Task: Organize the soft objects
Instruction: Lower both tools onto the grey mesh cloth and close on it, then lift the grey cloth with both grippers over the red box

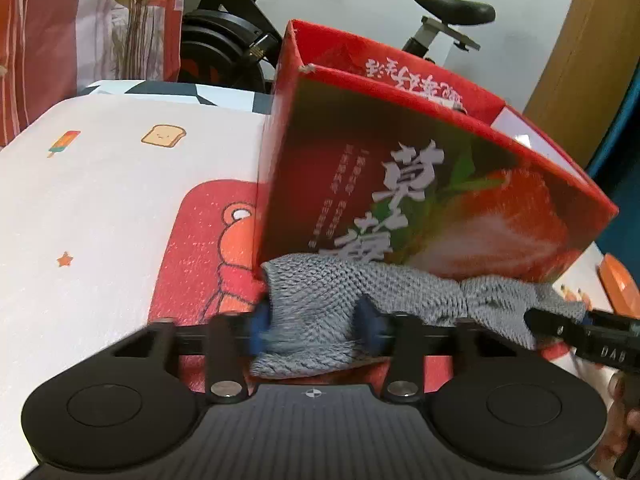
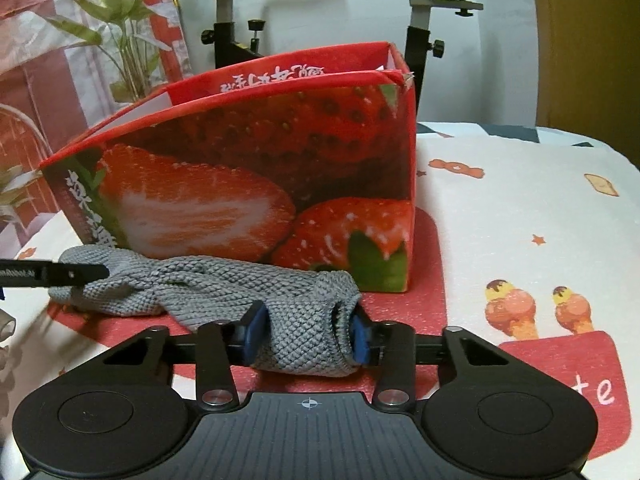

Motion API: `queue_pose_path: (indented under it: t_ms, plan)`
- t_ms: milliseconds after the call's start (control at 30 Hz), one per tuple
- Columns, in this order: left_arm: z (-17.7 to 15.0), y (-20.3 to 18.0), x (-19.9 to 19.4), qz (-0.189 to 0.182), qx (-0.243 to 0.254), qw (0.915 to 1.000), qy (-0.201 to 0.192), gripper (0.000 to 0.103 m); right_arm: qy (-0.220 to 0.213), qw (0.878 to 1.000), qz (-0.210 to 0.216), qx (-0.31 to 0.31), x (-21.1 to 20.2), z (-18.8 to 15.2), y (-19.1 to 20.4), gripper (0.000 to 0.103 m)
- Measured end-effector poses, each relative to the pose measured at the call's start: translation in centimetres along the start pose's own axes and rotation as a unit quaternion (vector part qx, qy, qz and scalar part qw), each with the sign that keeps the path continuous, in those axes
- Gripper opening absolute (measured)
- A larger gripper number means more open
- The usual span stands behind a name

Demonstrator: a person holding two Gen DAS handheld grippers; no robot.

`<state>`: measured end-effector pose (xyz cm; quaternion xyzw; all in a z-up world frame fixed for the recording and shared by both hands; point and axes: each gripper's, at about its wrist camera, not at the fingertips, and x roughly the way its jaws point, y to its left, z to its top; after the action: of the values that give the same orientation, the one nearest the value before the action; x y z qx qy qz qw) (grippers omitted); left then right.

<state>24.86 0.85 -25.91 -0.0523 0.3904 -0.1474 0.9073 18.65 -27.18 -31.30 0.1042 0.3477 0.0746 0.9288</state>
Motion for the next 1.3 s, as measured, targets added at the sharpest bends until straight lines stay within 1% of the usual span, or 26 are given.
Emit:
queue_pose_path:
  t_ms: [33, 133, 233, 333, 533, 633, 800, 1000, 1133, 1300]
  plan:
    - [-0.1, 0.1, -0.1, -0.004, -0.001, 1.0, 0.002, 0.026, 0.001, 1.0, 0.003, 0.002, -0.1, 0.0, 0.0, 0.034]
    - [-0.5, 0.3, -0.4, -0.012, -0.012, 0.9999, 0.003, 0.019, 0.0, 1.0, 0.008, 0.005, -0.3, 0.0, -0.1, 0.027]
    - [-0.7, 0.4, -0.9, -0.014, -0.013, 0.9998, 0.001, 0.015, -0.003, 1.0, 0.011, 0.004, -0.8, 0.2, -0.1, 0.02]
    - [-0.7, 0.3, -1.6, -0.016, -0.017, 0.9997, -0.005, 0.014, -0.007, 1.0, 0.017, 0.004, -1.4, 0.4, -0.1, 0.018]
    - [-0.5, 0.3, -3.5, -0.031, -0.031, 0.9989, -0.018, 0.013, -0.025, 0.999, 0.039, -0.014, -3.7, 1.5, 0.0, 0.016]
    - [-0.4, 0.3, -4.8, -0.04, -0.037, 0.998, -0.033, 0.013, -0.041, 0.998, 0.053, -0.019, -5.3, 2.1, 0.0, 0.016]
    - [0.5, -0.5, -6.8, -0.043, -0.035, 0.9967, -0.059, 0.013, -0.064, 0.995, 0.067, -0.042, -7.4, 2.9, 0.6, 0.016]
    - [2.2, -1.6, -9.1, -0.042, -0.019, 0.9942, -0.097, 0.013, -0.099, 0.99, 0.079, -0.057, -9.6, 4.6, 1.3, 0.016]
    - [3.7, -2.3, -10.3, -0.043, -0.008, 0.9919, -0.119, 0.013, -0.12, 0.987, 0.083, -0.063, -10.6, 6.5, 1.6, 0.016]
    - [6.2, -3.2, -11.2, -0.047, 0.005, 0.988, -0.147, 0.013, -0.141, 0.985, 0.087, -0.056, -11.4, 9.5, 1.2, 0.016]
